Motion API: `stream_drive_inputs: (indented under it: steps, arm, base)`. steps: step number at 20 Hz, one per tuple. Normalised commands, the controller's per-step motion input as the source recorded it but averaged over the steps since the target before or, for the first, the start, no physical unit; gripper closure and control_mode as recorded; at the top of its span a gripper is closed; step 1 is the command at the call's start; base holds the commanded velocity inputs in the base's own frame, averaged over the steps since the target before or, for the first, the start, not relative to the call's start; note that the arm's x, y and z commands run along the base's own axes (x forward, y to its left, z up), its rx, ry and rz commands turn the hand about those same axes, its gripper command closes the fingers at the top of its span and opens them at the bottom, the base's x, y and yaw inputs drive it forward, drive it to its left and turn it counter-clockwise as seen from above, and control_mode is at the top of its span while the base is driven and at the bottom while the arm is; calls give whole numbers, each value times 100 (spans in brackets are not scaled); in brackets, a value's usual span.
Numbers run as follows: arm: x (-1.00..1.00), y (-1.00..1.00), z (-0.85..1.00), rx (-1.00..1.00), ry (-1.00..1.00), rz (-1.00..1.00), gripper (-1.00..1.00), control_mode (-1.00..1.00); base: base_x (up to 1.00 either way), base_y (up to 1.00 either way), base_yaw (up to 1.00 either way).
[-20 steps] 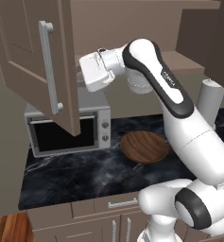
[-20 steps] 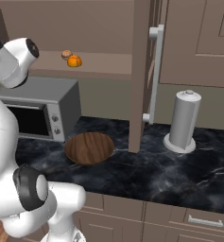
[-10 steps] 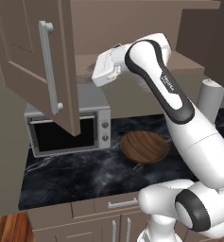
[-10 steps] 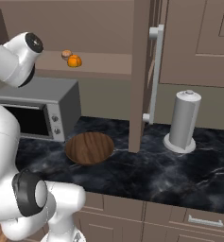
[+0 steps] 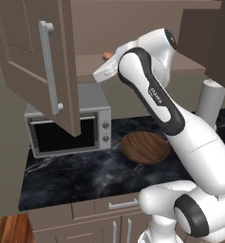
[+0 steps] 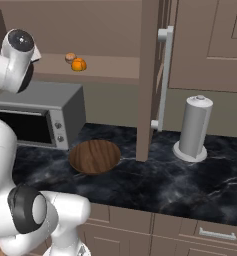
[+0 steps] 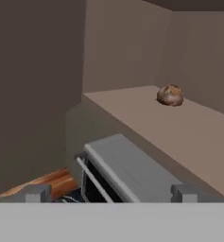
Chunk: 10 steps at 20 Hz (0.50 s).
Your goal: Open the cabinet. Pick the orange and tangerine from the cabinet and place them into the bowl. Then close the cabinet.
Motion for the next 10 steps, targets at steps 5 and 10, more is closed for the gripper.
stream_drive_inputs:
  steps: [5, 10]
  arm:
    - [5, -43, 0, -5, 0, -30, -100, -100]
    - [9, -44, -2, -4, 0, -29, -100, -100]
  base:
    - [0, 0, 0]
    - [0, 0, 0]
